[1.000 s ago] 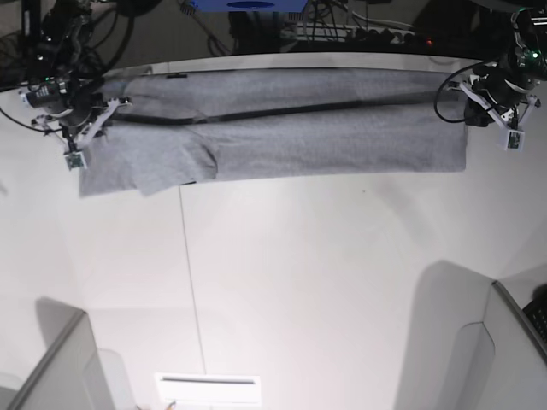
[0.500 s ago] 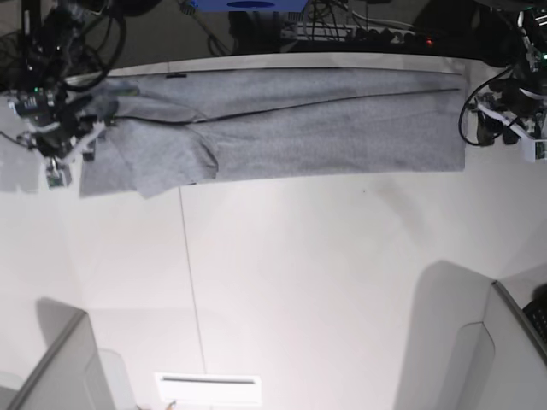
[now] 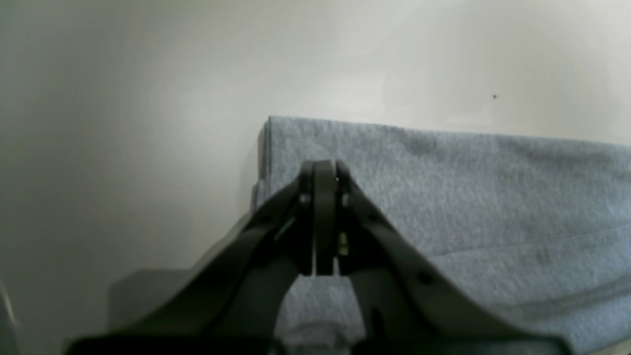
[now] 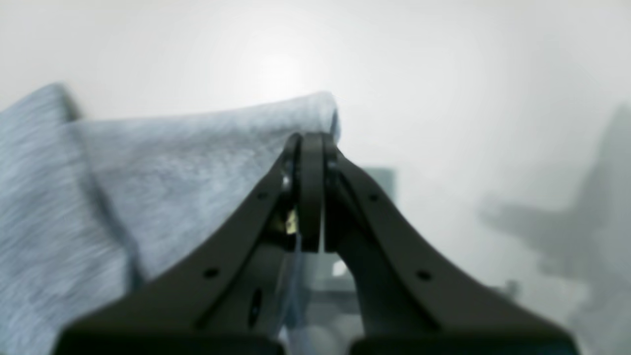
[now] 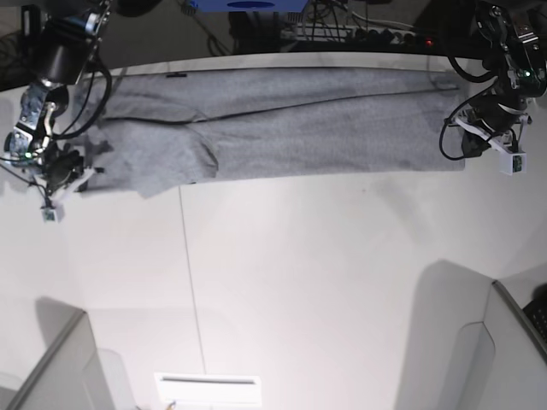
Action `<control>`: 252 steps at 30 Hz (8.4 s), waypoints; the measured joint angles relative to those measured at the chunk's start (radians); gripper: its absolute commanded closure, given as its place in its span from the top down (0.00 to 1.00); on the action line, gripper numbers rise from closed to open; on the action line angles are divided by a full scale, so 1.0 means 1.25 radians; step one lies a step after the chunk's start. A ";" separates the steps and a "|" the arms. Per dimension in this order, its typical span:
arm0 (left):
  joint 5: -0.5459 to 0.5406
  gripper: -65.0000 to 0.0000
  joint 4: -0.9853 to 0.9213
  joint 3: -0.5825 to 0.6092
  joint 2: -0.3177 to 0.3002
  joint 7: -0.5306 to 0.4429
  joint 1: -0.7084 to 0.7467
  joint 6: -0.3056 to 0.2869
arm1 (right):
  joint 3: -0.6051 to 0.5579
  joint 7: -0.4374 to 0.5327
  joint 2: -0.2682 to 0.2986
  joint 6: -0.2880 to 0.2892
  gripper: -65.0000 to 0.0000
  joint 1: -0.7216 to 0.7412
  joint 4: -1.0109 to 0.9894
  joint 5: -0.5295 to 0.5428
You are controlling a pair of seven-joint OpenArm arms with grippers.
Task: Fold the T-shirt properly
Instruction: 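Release the hem and regrip the folded edge with both grippers, then pull the folded strip away from the table edge with both grippers, then fold the strip end with the left gripper toward the right gripper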
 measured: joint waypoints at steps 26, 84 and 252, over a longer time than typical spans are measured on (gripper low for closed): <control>0.000 0.00 -0.059 -0.042 -0.001 -0.011 -0.002 0.002 | 0.002 -0.277 -0.143 0.075 0.53 -0.122 0.412 0.033; -0.005 0.00 -0.069 0.028 0.009 -0.010 -0.004 0.000 | 0.004 -0.334 -0.169 0.081 0.29 -0.258 0.581 0.027; 0.003 0.00 0.021 0.612 0.052 -0.033 -0.248 0.080 | -0.001 -0.211 -0.259 0.038 0.00 -0.265 0.553 0.162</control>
